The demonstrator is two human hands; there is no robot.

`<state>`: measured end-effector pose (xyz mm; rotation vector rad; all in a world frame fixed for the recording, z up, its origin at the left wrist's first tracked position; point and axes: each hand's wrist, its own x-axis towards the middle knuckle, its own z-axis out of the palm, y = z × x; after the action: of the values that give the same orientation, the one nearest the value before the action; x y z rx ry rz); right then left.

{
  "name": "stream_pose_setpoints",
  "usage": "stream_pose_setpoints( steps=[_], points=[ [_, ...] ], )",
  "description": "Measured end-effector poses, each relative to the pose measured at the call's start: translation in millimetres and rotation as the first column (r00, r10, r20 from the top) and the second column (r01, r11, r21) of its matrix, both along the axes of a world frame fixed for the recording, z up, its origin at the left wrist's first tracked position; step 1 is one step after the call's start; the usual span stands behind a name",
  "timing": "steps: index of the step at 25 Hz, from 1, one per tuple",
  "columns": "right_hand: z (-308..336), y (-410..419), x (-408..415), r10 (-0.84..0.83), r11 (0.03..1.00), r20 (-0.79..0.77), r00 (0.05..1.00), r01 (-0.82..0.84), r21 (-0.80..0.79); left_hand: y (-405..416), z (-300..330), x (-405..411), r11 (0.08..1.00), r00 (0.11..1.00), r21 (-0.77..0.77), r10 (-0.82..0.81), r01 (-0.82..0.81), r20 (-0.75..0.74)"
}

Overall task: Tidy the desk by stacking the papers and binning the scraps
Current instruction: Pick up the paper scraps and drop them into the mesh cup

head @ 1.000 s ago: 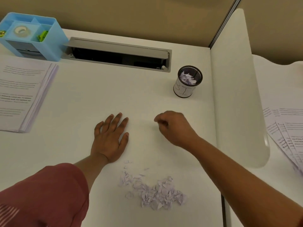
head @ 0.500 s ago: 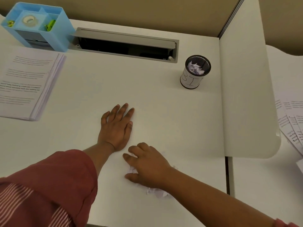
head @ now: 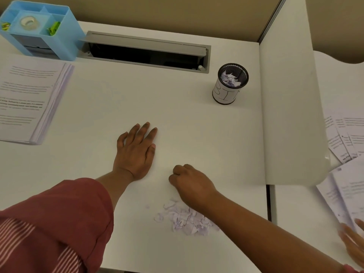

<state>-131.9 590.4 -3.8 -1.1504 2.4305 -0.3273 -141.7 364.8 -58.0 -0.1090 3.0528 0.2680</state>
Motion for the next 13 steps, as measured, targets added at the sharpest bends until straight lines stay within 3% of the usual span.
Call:
stream_pose_setpoints(
  steps=[3,5,9,13],
  points=[
    [-3,10,-12,-0.097,0.994,0.104,0.990,0.102,-0.036,0,0,0,1.000,1.000,0.016,0.000,0.000,-0.003],
    [0,16,-23,-0.235,0.954,0.222,0.946,0.268,-0.133,1,0,0,1.000,1.000,0.017,-0.002,0.002,-0.003],
    [29,31,-63,-0.501,0.770,0.304,0.810,0.577,-0.270,1,0,1,1.000,1.000,0.010,0.004,-0.004,-0.007],
    [68,46,-123,-0.619,0.604,0.313,0.720,0.691,-0.397,0,-2,1,1.000,1.000,0.004,0.000,0.000,-0.006]
  ],
)
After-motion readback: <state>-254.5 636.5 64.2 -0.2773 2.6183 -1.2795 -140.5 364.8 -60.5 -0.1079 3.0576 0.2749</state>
